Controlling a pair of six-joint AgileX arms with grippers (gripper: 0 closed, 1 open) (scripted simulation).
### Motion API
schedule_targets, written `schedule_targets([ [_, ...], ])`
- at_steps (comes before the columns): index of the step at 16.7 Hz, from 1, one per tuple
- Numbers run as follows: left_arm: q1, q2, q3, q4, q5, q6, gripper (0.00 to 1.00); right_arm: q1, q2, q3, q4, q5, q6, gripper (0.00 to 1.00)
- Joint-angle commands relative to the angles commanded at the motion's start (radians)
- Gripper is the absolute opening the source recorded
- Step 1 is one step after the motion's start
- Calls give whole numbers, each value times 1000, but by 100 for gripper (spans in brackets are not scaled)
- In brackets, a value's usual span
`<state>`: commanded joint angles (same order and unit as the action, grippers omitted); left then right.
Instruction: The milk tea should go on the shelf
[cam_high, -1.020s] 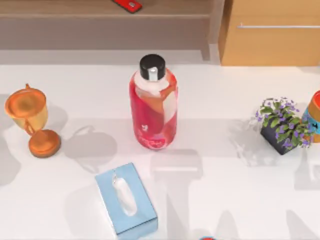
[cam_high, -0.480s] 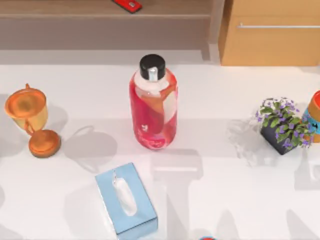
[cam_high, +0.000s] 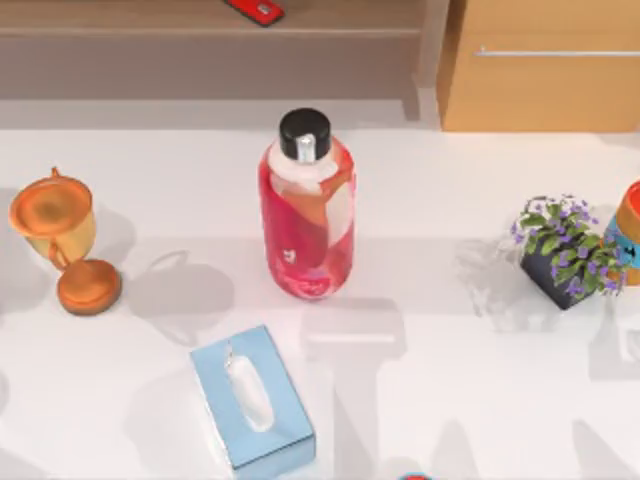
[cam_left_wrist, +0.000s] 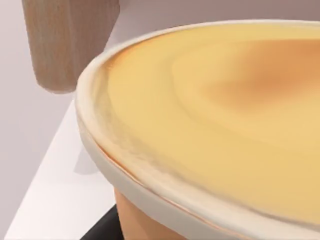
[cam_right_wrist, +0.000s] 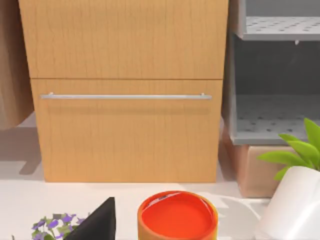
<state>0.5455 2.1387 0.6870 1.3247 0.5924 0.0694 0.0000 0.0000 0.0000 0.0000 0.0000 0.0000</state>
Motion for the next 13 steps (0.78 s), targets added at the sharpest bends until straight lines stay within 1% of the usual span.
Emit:
schedule_targets([
  [6,0,0,0,0,0,0,2,0,0,0,0,0,0,100],
  [7,0,0,0,0,0,0,0,0,0,0,0,0,0,100],
  [13,0,0,0,0,0,0,0,0,0,0,0,0,0,100],
])
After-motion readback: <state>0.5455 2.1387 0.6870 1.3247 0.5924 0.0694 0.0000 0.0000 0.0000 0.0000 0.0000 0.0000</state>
